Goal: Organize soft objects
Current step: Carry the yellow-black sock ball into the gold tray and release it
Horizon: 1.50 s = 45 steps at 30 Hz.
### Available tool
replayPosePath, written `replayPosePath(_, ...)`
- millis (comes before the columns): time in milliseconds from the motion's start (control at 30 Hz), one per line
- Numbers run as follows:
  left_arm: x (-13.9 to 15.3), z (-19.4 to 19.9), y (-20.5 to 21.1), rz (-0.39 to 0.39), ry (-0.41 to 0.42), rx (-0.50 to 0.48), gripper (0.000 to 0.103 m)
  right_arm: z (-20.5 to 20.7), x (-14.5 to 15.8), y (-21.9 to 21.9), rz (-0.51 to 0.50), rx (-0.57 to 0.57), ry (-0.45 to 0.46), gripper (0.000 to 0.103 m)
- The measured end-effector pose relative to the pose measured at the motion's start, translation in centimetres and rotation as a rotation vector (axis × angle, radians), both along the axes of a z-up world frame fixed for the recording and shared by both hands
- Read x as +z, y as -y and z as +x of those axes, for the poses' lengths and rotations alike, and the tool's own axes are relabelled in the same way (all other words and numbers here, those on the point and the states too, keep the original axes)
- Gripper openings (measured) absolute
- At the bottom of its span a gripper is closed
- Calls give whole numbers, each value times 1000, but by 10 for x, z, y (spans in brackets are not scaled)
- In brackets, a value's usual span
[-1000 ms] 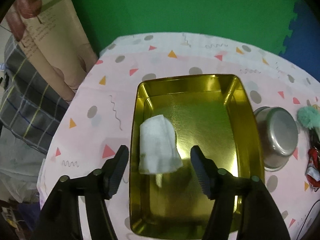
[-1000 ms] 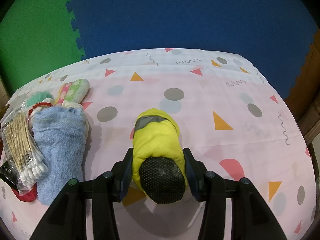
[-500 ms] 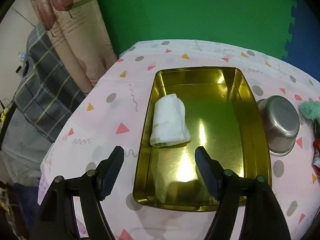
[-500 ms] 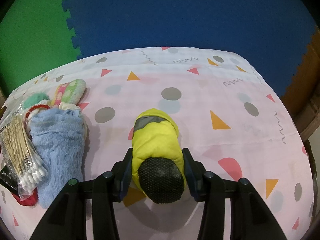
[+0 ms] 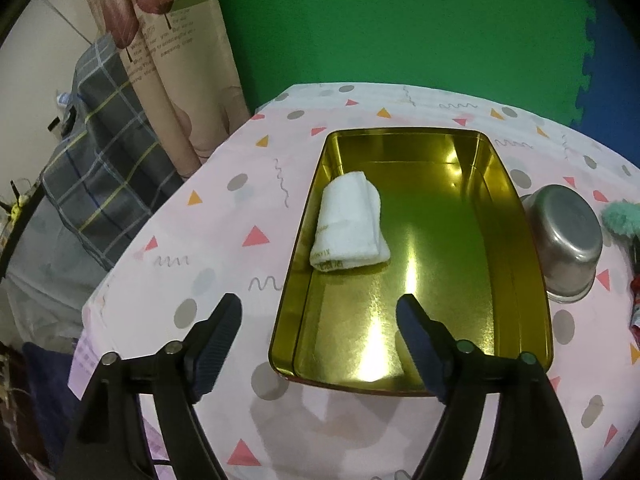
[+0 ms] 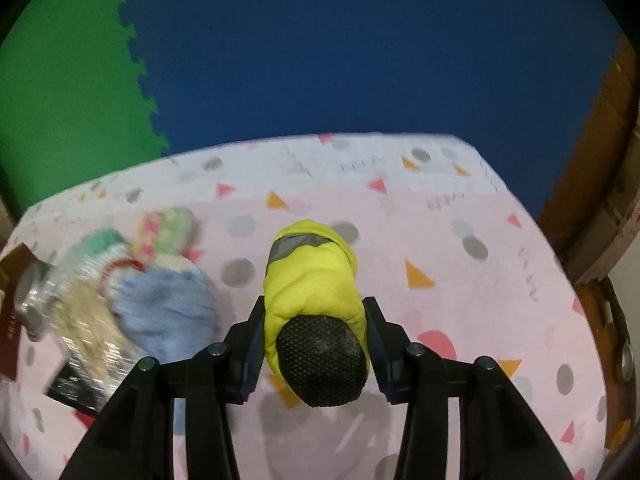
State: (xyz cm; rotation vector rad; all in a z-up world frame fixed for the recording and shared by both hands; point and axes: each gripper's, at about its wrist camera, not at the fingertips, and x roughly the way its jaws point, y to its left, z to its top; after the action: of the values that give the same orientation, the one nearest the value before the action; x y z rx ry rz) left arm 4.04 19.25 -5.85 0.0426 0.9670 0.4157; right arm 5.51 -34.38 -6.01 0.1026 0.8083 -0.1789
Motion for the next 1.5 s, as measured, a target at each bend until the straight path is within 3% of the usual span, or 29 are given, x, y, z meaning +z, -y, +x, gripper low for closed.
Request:
replayPosePath(233,0,-8,-7,-12,24,21,83,5,48,-72,-23,169,76,46)
replayPosePath(500,2,-13,-19,-51,47,46,85,10,69,-174,-15,383,83,46)
replayPosePath(767,11,-22,-41,-85,90,105,85,9,63,-269,17,567,48,46)
replayPosePath(1133,18,-37,-90,-87,139,279,86,4,46,-379,51,764,0,46)
replayPosePath(1500,12,-35,-96,-120,121,279,86,20,4,-443,28,838,-111,46)
